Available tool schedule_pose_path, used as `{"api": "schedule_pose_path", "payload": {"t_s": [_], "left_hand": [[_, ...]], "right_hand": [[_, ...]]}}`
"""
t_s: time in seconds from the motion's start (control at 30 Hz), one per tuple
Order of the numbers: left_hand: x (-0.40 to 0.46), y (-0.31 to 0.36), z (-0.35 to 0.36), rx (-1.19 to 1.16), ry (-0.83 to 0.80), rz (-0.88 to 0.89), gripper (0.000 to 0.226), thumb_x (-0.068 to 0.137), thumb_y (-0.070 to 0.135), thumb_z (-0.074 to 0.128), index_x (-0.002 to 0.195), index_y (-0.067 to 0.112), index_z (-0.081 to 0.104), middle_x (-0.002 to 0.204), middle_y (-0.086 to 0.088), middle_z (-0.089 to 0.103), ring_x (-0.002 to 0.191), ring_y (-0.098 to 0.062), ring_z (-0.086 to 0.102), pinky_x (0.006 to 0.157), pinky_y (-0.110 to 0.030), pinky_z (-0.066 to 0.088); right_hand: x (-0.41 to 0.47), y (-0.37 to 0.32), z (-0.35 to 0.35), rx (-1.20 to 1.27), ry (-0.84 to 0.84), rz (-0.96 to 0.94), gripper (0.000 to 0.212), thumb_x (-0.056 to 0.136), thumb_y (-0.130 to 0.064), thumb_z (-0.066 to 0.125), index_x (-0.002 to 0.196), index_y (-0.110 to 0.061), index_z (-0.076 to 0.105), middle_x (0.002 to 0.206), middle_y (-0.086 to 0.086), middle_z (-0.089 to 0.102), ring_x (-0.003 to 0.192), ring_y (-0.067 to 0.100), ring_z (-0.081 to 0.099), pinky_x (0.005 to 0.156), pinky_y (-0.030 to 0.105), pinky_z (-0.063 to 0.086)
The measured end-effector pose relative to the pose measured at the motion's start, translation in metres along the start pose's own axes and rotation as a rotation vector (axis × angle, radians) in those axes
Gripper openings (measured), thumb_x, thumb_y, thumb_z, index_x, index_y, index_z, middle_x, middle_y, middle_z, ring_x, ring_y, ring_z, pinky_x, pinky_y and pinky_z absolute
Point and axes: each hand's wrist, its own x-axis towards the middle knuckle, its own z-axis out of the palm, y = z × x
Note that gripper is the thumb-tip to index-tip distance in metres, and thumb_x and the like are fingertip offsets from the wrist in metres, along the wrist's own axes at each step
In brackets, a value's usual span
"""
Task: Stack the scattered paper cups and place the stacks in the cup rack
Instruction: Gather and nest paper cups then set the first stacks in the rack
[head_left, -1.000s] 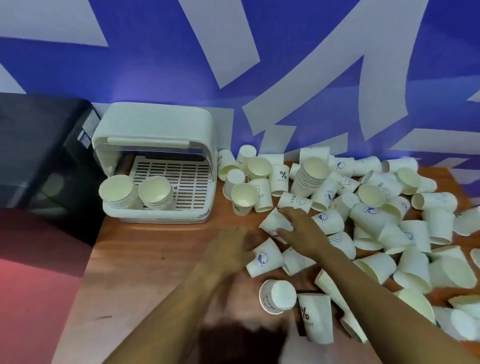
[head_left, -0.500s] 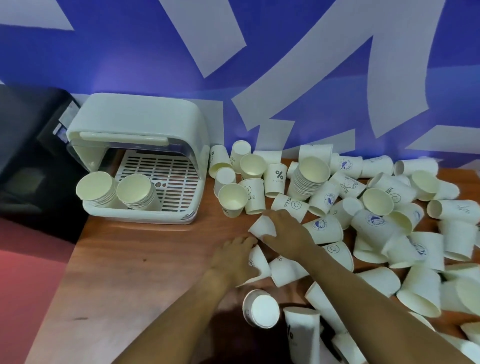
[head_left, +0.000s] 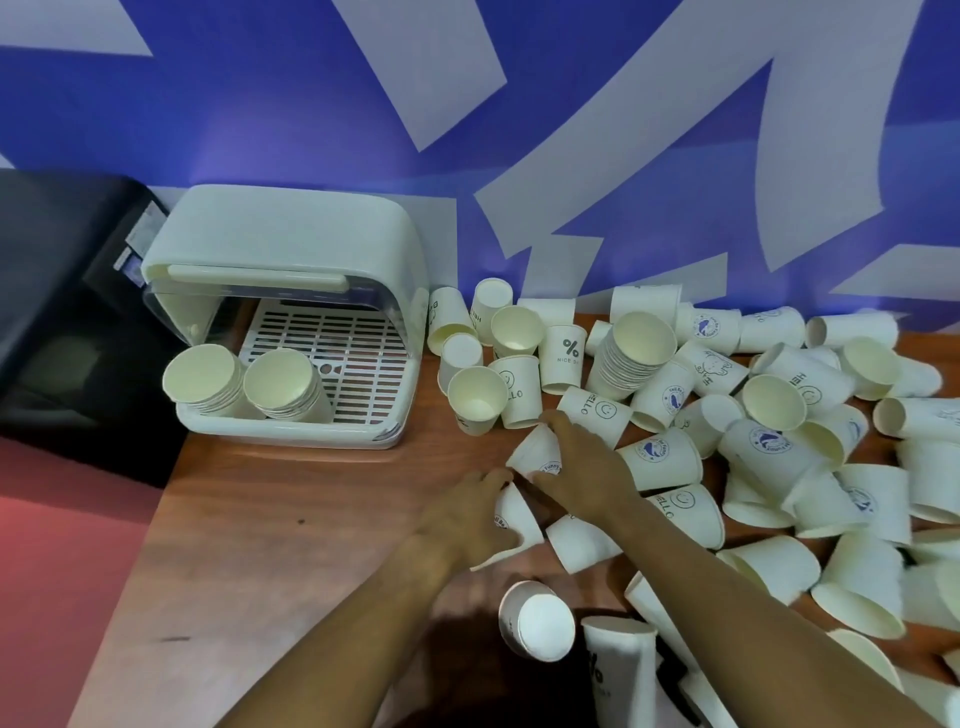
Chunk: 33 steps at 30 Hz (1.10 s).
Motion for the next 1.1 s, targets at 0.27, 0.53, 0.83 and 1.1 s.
{"api": "schedule_pose_path", "payload": {"t_s": [0.27, 0.53, 0.83, 1.1], "left_hand": [[-0.018, -0.013, -0.037, -0.091, 0.235, 0.056, 0.073, 0.074, 0.038, 0.074, 0.137, 0.021, 0.04, 0.131, 0.0, 0.049, 0.12, -0.019, 0.047, 0.096, -0.028, 0.038], [-0.065, -0.024, -0.077, -0.313, 0.433, 0.064, 0.065, 0.074, 0.028, 0.073, 0.13, 0.026, 0.039, 0.121, 0.004, 0.054, 0.106, -0.016, 0.053, 0.088, -0.031, 0.045], [-0.114, -0.08, -0.106, -0.181, 0.435, -0.06, 0.079, 0.074, 0.028, 0.073, 0.141, 0.023, 0.032, 0.132, -0.003, 0.036, 0.12, -0.023, 0.045, 0.094, -0.028, 0.038], [-0.142, -0.129, -0.15, -0.187, 0.48, -0.053, 0.076, 0.071, 0.02, 0.074, 0.136, 0.021, 0.035, 0.129, -0.001, 0.04, 0.117, -0.022, 0.045, 0.093, -0.032, 0.042]], "right_hand": [[-0.018, -0.019, -0.028, 0.121, 0.128, 0.017, 0.07, 0.07, -0.047, 0.065, 0.131, -0.035, 0.033, 0.115, -0.005, 0.058, 0.104, 0.018, 0.056, 0.084, 0.042, 0.051], [-0.026, -0.067, -0.04, 0.124, 0.147, -0.019, 0.072, 0.074, -0.042, 0.067, 0.136, -0.028, 0.034, 0.123, 0.001, 0.054, 0.11, 0.022, 0.053, 0.088, 0.038, 0.047], [-0.031, -0.135, -0.011, 0.103, 0.082, -0.056, 0.081, 0.077, -0.036, 0.067, 0.144, -0.026, 0.023, 0.144, 0.002, 0.033, 0.124, 0.025, 0.044, 0.094, 0.037, 0.044], [-0.022, -0.191, 0.004, 0.1, 0.105, -0.071, 0.072, 0.073, -0.037, 0.069, 0.135, -0.03, 0.033, 0.129, 0.001, 0.04, 0.115, 0.022, 0.047, 0.089, 0.036, 0.045]]}}
